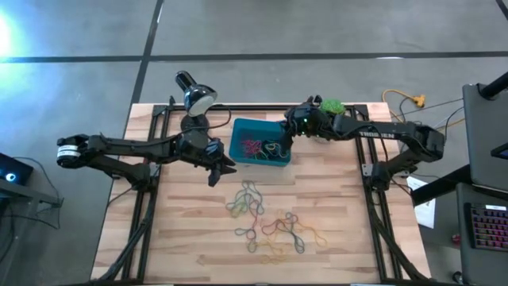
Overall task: Pick and place rubber bands into bin
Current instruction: Put the top purple rubber band into the blue bin, then put the blue rubber band into the blue bin
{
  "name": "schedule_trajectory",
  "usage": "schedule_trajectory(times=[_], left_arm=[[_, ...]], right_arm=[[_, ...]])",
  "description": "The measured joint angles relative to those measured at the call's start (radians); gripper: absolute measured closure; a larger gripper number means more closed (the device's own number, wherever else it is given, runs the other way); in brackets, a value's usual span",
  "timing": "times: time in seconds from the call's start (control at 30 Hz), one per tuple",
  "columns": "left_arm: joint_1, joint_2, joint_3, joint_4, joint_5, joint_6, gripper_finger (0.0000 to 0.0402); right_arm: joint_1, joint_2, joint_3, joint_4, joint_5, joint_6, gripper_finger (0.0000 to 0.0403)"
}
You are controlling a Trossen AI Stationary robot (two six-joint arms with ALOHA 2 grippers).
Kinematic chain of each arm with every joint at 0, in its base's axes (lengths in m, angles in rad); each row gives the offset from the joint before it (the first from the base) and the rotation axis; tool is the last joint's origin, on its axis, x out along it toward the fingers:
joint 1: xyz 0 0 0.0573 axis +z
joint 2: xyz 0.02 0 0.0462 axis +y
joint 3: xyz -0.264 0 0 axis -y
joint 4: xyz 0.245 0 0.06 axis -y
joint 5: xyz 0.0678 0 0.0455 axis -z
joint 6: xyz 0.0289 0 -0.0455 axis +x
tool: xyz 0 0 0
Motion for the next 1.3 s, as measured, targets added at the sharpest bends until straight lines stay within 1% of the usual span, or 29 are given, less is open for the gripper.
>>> schedule_trajectory(times=[0.13,0.4,0.6,0.73,0.87,1.1,1.17,1.23,1.3], left_arm=[[0.001,0.0,0.0,0.028,-0.005,0.0,0.0288],[0.001,0.0,0.0,0.036,-0.006,-0.001,0.0288],[0.001,0.0,0.0,0.036,-0.005,-0.002,0.0288],[0.001,0.0,0.0,0.036,-0.005,-0.001,0.0288],[0.001,0.0,0.0,0.037,-0.005,-0.001,0.0288],[0.001,0.0,-0.001,0.037,-0.005,-0.001,0.0288],[0.001,0.0,-0.003,0.038,-0.004,-0.002,0.0288],[0.0,0.0,-0.009,0.036,0.023,-0.004,0.0288],[-0.005,0.0,-0.012,0.005,0.07,-0.003,0.0288]], right_arm=[[-0.016,0.071,0.0,0.075,-0.054,0.001,0.0394],[-0.032,0.202,0.0,0.099,-0.058,0.033,0.0394],[-0.046,0.231,0.0,0.1,-0.057,0.08,0.0394],[-0.046,0.224,0.0,0.102,-0.059,0.057,0.0391],[-0.049,0.212,0.0,0.105,-0.095,0.051,0.0364],[-0.052,0.209,0.0,0.104,-0.118,0.056,0.0292],[-0.051,0.206,0.0,0.104,-0.18,0.051,0.0276],[-0.052,0.197,0.0,0.104,-0.299,0.035,0.0264],[-0.044,0.185,0.0,0.099,-0.426,0.014,0.0257]])
